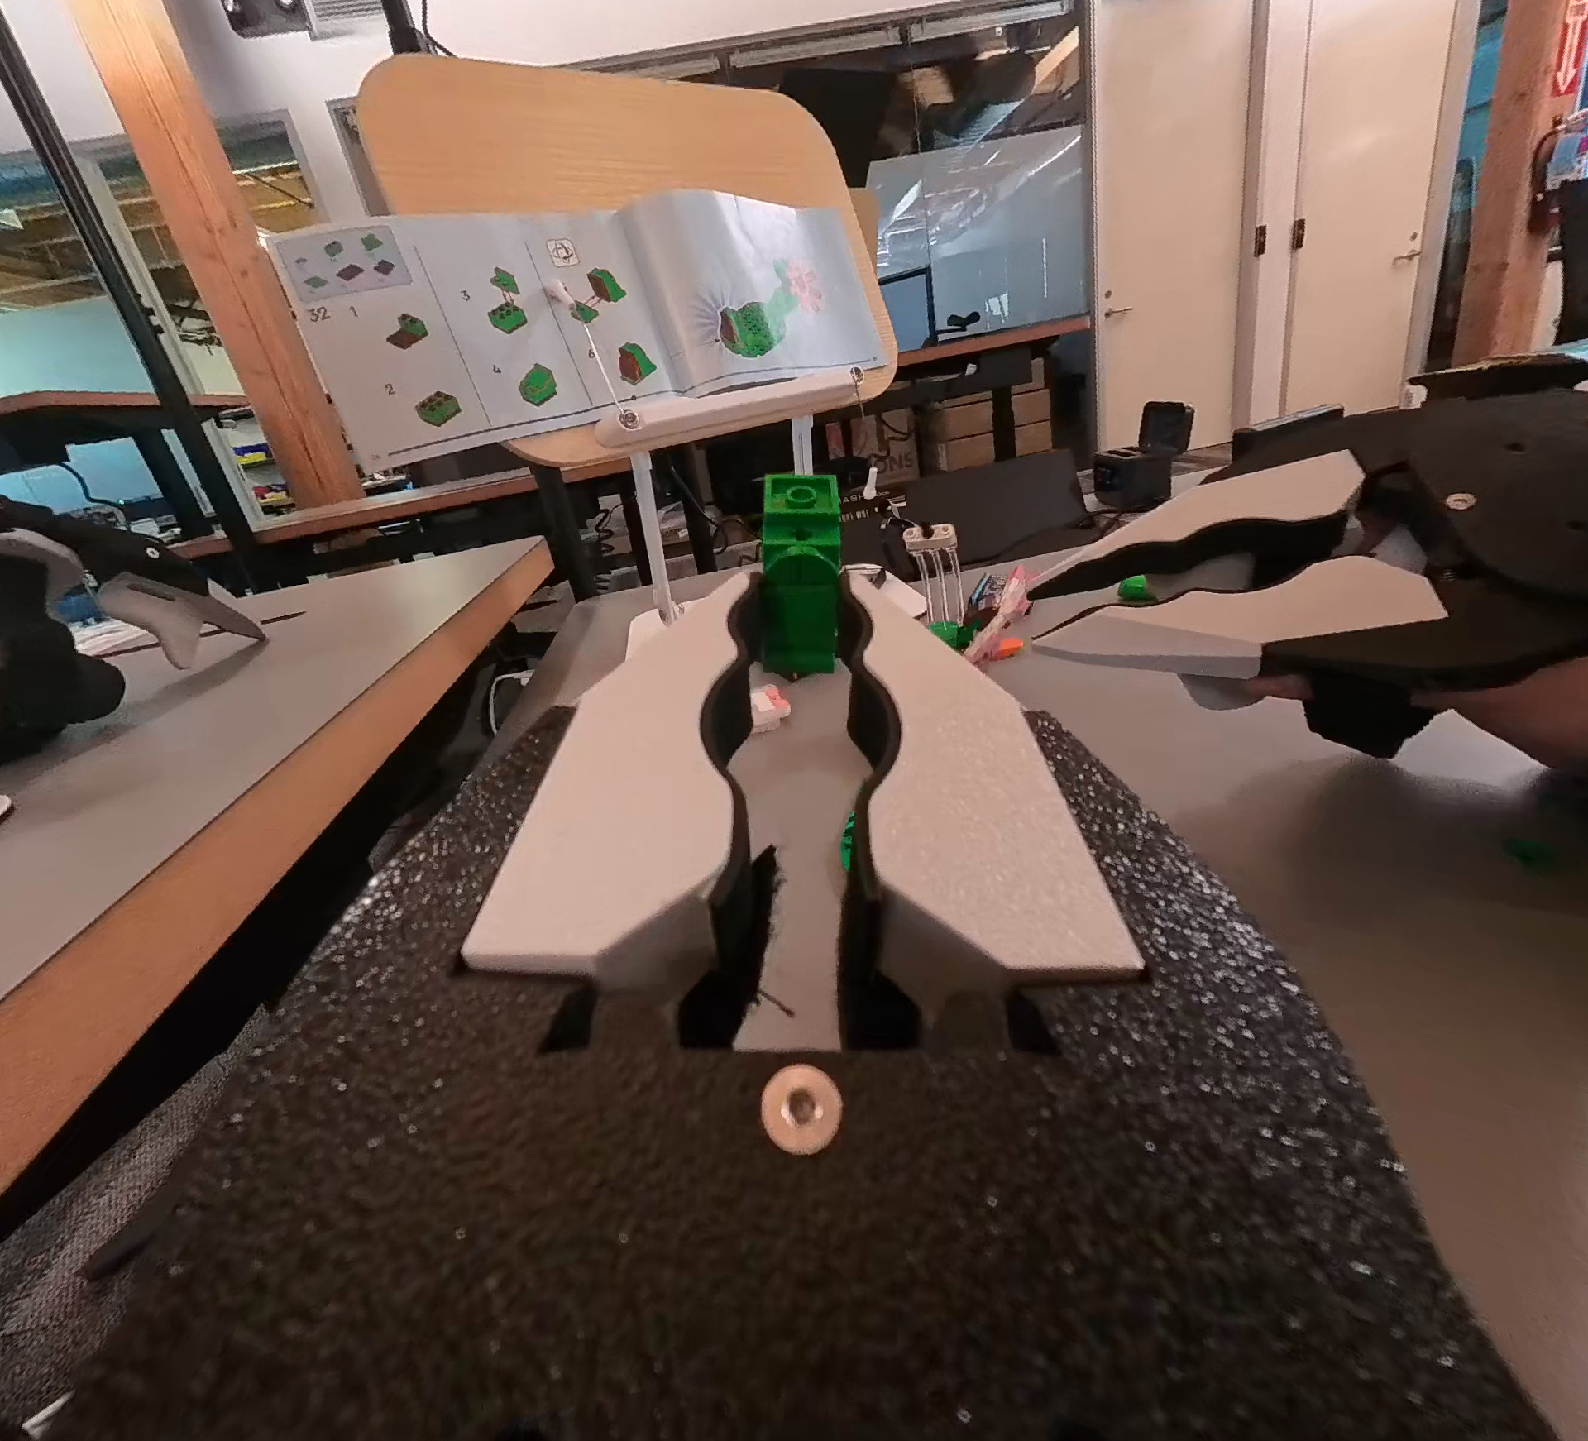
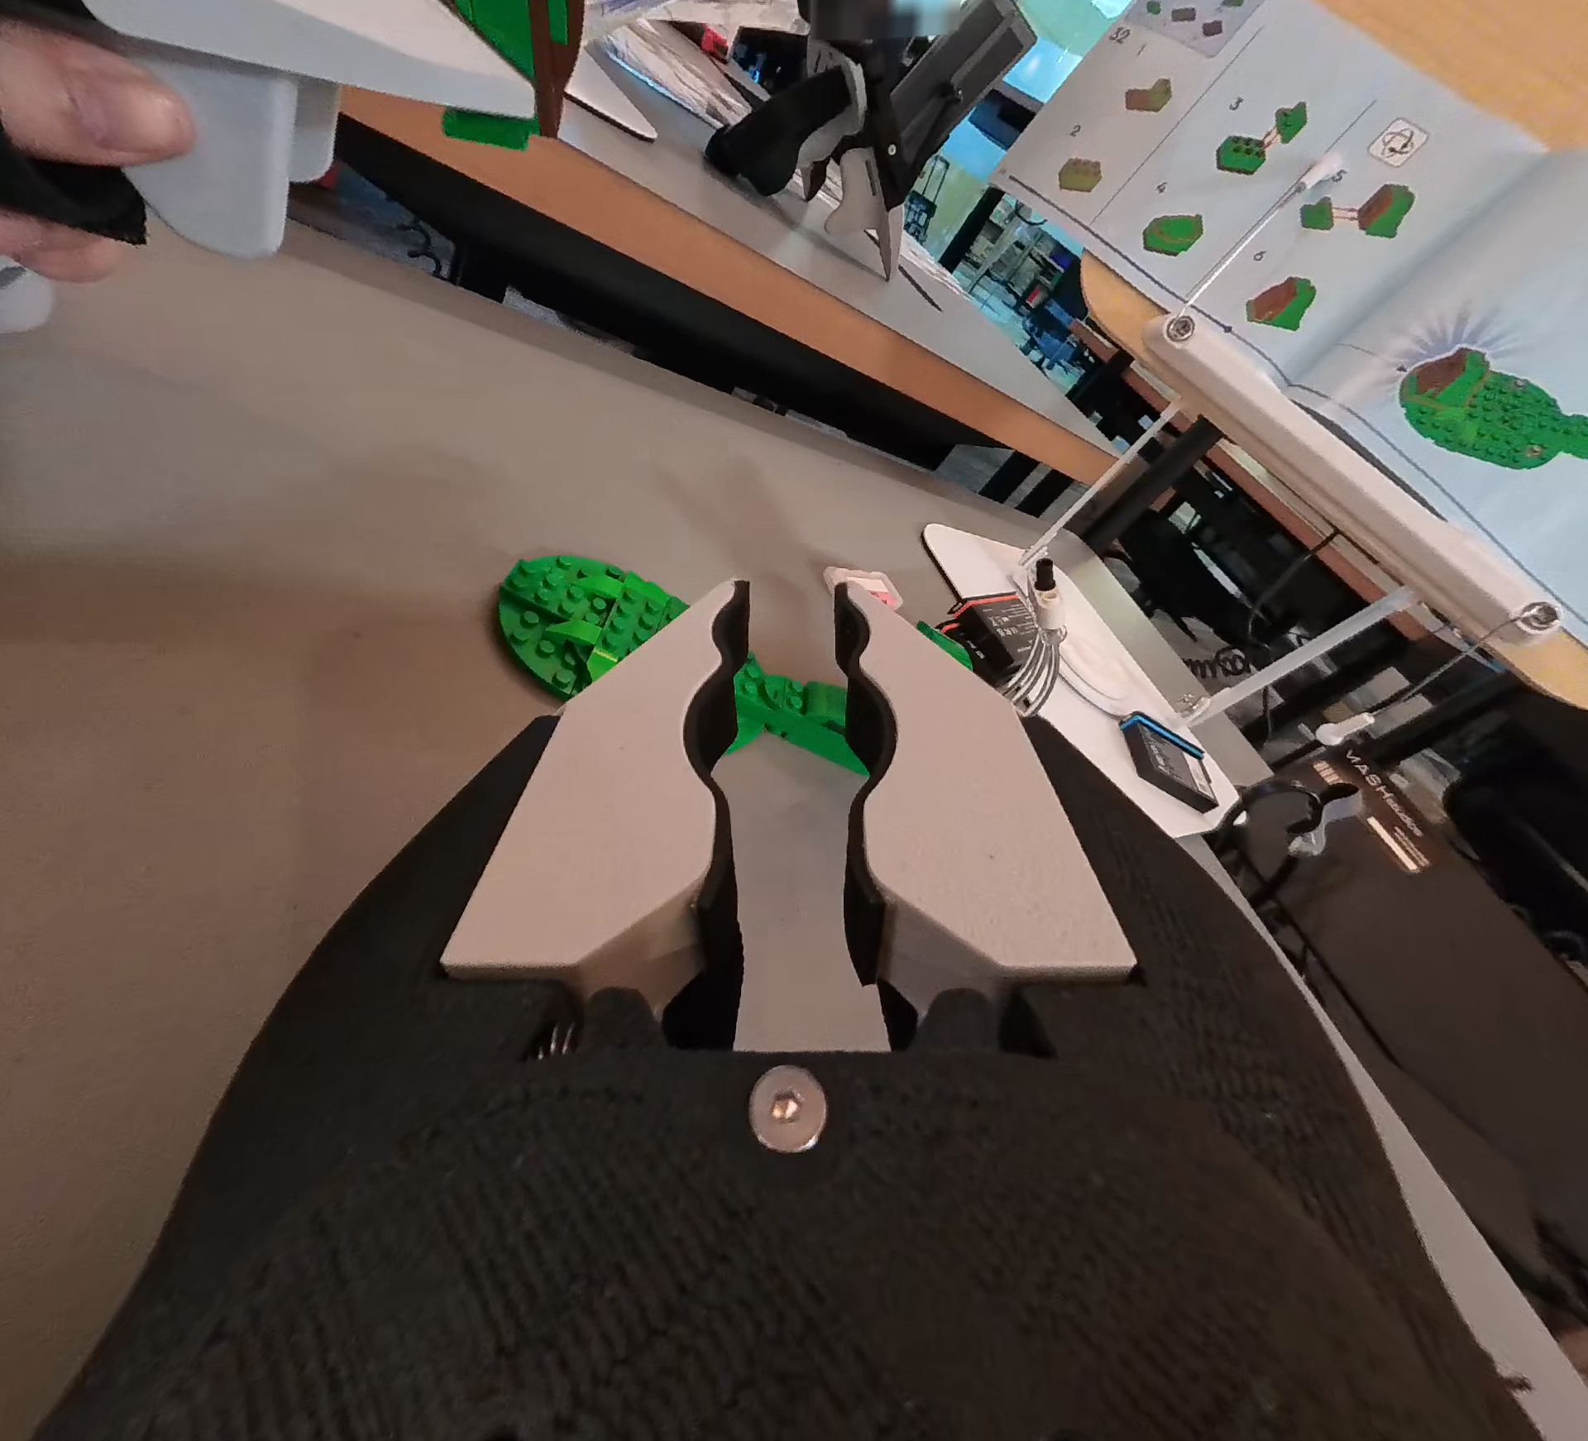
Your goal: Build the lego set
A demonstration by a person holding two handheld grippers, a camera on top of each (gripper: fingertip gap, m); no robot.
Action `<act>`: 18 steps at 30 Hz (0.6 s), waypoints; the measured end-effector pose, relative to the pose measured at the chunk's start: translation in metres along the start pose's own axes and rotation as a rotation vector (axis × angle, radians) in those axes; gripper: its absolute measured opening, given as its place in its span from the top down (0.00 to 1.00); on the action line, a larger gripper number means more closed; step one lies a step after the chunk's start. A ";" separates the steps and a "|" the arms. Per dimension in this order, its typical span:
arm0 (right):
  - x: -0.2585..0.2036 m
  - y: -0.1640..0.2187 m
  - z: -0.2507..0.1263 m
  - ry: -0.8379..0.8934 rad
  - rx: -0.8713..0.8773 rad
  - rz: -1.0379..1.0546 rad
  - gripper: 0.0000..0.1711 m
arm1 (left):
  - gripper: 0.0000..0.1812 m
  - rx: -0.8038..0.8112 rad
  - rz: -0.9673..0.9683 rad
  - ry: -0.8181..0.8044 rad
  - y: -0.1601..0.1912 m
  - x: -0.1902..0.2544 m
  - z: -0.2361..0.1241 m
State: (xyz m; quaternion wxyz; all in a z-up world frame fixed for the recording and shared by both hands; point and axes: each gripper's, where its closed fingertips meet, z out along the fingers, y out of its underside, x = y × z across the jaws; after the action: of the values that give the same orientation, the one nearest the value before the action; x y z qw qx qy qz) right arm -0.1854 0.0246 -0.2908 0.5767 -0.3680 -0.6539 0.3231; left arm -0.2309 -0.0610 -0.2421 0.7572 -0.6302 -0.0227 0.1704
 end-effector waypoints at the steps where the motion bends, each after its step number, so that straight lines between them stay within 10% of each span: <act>1: 0.000 0.000 0.000 0.001 0.002 0.000 0.90 | 0.93 0.000 -0.001 0.004 0.000 0.000 0.000; 18: 0.011 0.005 -0.001 0.020 0.026 0.100 0.90 | 0.93 -0.330 -0.192 0.189 0.046 0.035 0.024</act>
State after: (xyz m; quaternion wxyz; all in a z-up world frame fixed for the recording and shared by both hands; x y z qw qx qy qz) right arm -0.1844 0.0366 -0.2892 0.5712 -0.3959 -0.6245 0.3564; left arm -0.2147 -0.0214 -0.2877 0.6551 -0.7538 -0.0390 0.0317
